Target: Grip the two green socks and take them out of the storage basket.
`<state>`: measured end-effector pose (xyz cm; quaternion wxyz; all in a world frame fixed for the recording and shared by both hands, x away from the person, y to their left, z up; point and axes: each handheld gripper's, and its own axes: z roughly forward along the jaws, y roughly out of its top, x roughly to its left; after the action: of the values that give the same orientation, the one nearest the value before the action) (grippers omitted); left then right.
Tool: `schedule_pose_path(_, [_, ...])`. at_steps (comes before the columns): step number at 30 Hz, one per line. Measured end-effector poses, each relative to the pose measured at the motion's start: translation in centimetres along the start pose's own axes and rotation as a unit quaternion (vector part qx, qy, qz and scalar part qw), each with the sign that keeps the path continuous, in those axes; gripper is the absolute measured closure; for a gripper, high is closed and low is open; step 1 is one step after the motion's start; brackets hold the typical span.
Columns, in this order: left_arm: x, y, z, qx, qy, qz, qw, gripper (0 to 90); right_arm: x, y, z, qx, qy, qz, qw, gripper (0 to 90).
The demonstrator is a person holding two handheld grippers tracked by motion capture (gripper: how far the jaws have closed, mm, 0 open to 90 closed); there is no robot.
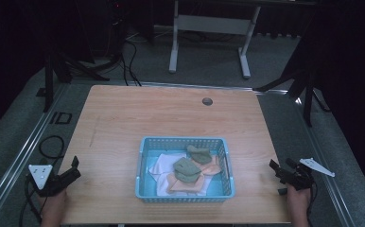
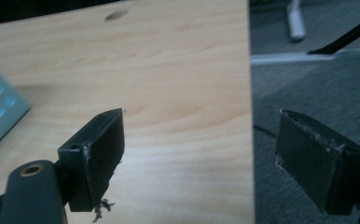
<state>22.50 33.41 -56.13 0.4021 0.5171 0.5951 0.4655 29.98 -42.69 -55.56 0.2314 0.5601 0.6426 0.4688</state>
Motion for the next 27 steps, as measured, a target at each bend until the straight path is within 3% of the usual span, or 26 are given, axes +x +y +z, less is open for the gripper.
schedule_pose_path(1, [0.0, 0.0, 0.0, 0.003, -0.001, 0.001, 1.0000, 0.5, -0.1, 0.0, 0.0, 0.006, 0.008, -0.002, 0.9999, 15.8])
schedule_pose_path(4, [0.1, 0.0, 0.0, 0.001, 0.002, -0.004, 1.0000, 0.5, -0.2, -0.1, -0.3, 0.014, 0.005, -0.013, 0.9998, 15.2])
schedule_pose_path(9, [0.2, 0.1, 0.1, 0.006, 0.001, -0.006, 1.0000, 0.5, -0.9, -0.2, -0.5, 0.022, 0.030, -0.020, 0.9991, 13.5])
schedule_pose_path(13, [0.4, 0.2, 0.2, 0.007, -0.012, -0.011, 0.9998, 0.4, -1.1, -0.5, -0.2, 0.052, 0.057, -0.043, 0.9961, 13.6])
schedule_pose_path(17, [0.3, 0.2, 0.2, 0.009, -0.015, -0.007, 0.9998, 0.4, -0.7, -0.4, 0.0, 0.083, 0.105, -0.082, 0.9876, 14.1])
schedule_pose_path(21, [0.0, 0.1, 0.4, 0.015, -0.021, 0.006, 0.9997, 0.4, 0.2, 0.3, 0.0, 0.115, 0.153, -0.126, 0.9734, 14.3])
schedule_pose_path(23, [0.0, 0.1, 0.4, 0.015, -0.024, 0.004, 0.9996, 0.4, 0.5, 0.7, 0.0, 0.138, 0.176, -0.144, 0.9640, 14.3])
schedule_pose_path(27, [0.1, 0.1, 0.4, 0.014, -0.024, 0.000, 0.9996, 0.4, 1.3, 1.4, 0.1, 0.163, 0.185, -0.175, 0.9533, 14.3])
